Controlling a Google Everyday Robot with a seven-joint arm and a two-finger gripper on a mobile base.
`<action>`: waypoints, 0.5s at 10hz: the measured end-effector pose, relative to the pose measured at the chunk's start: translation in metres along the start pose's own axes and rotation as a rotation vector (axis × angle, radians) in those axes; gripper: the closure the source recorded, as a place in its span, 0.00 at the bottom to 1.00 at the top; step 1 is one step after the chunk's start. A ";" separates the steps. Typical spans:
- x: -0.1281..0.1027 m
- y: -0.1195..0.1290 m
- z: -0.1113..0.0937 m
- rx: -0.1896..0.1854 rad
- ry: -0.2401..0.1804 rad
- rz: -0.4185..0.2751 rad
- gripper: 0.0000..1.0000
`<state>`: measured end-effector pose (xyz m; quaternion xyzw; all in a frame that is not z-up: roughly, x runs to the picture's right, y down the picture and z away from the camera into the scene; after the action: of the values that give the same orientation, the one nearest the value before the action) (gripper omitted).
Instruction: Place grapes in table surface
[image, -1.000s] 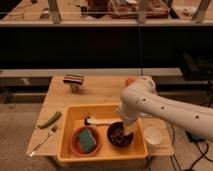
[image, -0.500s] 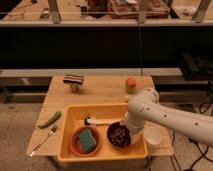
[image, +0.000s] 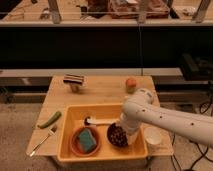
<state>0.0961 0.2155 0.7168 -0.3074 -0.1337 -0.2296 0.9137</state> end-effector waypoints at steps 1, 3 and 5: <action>0.000 0.000 0.003 -0.003 0.001 -0.002 0.35; -0.001 -0.003 0.011 0.001 0.005 -0.017 0.35; -0.003 -0.004 0.016 0.014 0.009 -0.085 0.35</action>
<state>0.0894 0.2237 0.7302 -0.2939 -0.1441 -0.2686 0.9059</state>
